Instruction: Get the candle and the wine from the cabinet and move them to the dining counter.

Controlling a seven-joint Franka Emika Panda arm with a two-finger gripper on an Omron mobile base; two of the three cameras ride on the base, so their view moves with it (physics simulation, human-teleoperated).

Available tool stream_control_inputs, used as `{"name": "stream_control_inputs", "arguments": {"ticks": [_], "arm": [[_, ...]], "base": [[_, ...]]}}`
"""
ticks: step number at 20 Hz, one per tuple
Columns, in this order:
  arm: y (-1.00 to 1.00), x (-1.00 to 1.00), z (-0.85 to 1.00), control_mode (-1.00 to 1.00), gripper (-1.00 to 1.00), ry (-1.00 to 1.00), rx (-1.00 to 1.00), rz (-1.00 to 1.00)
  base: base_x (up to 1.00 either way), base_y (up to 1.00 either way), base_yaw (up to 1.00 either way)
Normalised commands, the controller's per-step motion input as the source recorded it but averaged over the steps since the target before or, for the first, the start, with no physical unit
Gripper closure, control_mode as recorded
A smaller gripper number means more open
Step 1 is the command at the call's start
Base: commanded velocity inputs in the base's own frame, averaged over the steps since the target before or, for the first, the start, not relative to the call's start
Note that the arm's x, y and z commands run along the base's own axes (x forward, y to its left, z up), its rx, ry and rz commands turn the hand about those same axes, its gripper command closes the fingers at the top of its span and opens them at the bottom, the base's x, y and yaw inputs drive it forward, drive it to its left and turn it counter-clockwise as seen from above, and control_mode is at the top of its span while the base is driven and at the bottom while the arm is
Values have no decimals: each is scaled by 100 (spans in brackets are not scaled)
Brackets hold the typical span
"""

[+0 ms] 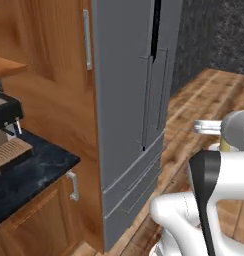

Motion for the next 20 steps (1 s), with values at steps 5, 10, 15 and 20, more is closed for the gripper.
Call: {"name": "stream_control_inputs", "arguments": {"ticks": [5,10,15,20], "arm": [[0,0,0,100,100,0,0,0],[0,0,0,100,100,0,0,0],[0,0,0,100,100,0,0,0],[0,0,0,100,100,0,0,0]], "base": [[30,-39,-48],[79,-28,-38],[93,-39,-27],[92,-54,-21]]}}
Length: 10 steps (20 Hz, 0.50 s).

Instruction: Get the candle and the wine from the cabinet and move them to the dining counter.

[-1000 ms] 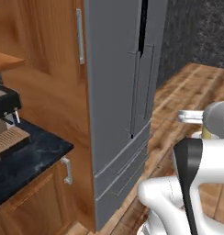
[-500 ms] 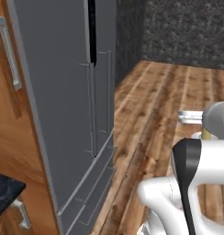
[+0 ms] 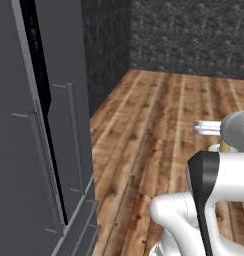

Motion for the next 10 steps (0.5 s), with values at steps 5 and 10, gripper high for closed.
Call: {"name": "stream_control_inputs", "arguments": {"ticks": [5,10], "arm": [[0,0,0,100,100,0,0,0],[0,0,0,100,100,0,0,0]], "base": [[92,-41,-25],[92,-31,-29]]}}
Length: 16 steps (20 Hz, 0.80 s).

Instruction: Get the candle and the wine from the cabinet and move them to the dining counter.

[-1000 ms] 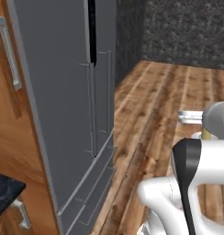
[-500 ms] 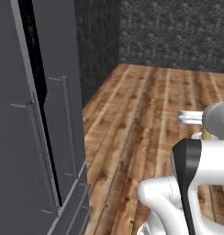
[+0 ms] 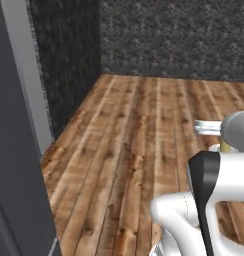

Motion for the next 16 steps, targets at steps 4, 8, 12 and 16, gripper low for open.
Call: {"name": "stream_control_inputs", "arguments": {"ticks": [4,8,12,16], "arm": [[0,0,0,100,100,0,0,0],[0,0,0,100,100,0,0,0],[0,0,0,100,100,0,0,0],[0,0,0,100,100,0,0,0]], "base": [[93,-16,-35],[89,-5,-39],[86,-1,-41],[80,0,-42]]}}
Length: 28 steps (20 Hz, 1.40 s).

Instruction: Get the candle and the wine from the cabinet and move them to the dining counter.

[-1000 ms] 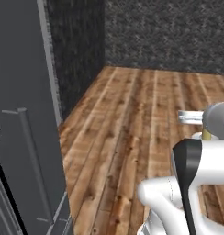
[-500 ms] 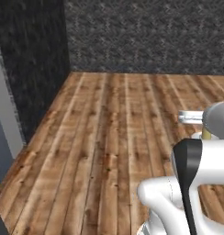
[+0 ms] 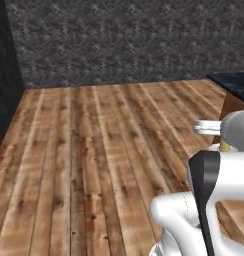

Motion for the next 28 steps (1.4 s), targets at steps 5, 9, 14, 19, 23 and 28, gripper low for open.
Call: {"name": "stream_control_inputs", "arguments": {"ticks": [5,9,14,19,23,28], "arm": [[0,0,0,100,100,0,0,0],[0,0,0,100,100,0,0,0],[0,0,0,100,100,0,0,0],[0,0,0,100,100,0,0,0],[0,0,0,100,100,0,0,0],[0,0,0,100,100,0,0,0]], "base": [[84,1,-42],[86,12,-42],[91,44,-40],[93,66,-38],[92,72,-35],[93,61,-31]]}}
